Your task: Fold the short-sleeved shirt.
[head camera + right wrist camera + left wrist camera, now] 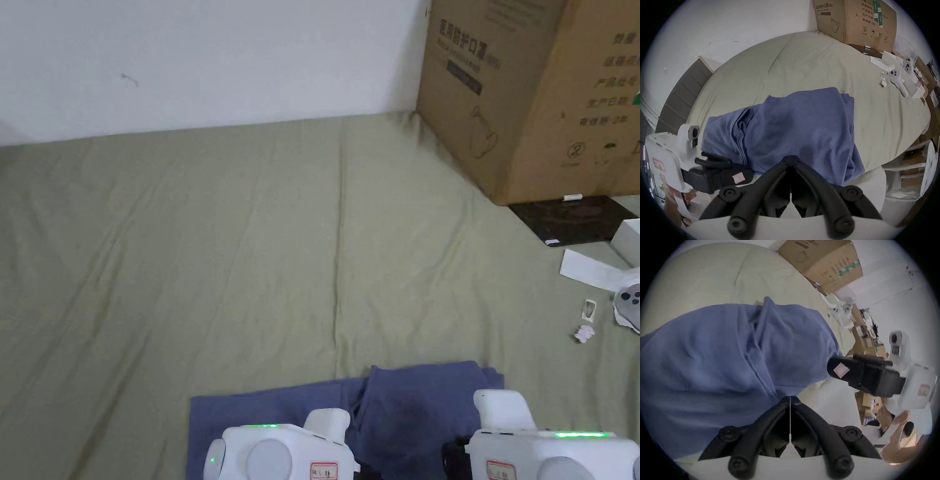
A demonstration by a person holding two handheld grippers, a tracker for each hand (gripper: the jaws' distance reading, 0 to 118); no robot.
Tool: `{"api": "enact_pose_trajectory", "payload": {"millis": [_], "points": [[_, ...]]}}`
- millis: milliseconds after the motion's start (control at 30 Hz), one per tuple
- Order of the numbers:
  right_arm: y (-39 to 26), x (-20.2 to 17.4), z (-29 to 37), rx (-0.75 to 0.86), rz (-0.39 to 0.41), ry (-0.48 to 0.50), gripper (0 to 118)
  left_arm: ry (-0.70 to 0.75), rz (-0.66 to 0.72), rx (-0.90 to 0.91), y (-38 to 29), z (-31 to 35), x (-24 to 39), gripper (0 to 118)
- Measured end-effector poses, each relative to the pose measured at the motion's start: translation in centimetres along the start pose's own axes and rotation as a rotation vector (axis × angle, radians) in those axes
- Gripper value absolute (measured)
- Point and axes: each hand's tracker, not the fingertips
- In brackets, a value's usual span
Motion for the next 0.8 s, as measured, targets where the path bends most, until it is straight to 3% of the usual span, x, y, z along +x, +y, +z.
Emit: {"api": "enact_pose_trajectory", "payload": {"millis": [100,533,567,600,633,667,733,800], "points": [[0.3,-0.3,0.3,0.010,0.016,-0.001,0,0.018,-0.008,0.024,0.0,1.4,-0.7,0],[1.0,-2.7,-0.9,-0.019,0.082,0.001,0,-0.073,0.405,0.434,-2.9,15.4,-16.0,3],[1.2,-3.1,-1.0,-0.022,0.093,0.000,0,-0.082,0.443,0.442,-3.6,15.7,-17.0,12],[1.3,-3.5,-1.2,-0.025,0.105,0.000,0,-0.087,0.488,0.454,-4.3,16.0,-18.0,30],[1.4,-3.9,-1.3,-0.027,0.116,0.001,0,-0.089,0.524,0.460,-4.9,16.2,-18.8,60],[1.6,-4.3,-1.4,-0.028,0.121,0.002,0,-0.095,0.537,0.454,-5.3,16.2,-19.5,84],[1.8,-5.1,-1.8,-0.034,0.135,0.011,0,-0.114,0.550,0.429,-5.9,15.4,-19.9,117],[1.9,-5.9,-2.1,-0.043,0.156,0.016,0,-0.166,0.548,0.420,-6.6,14.7,-20.1,118]]}}
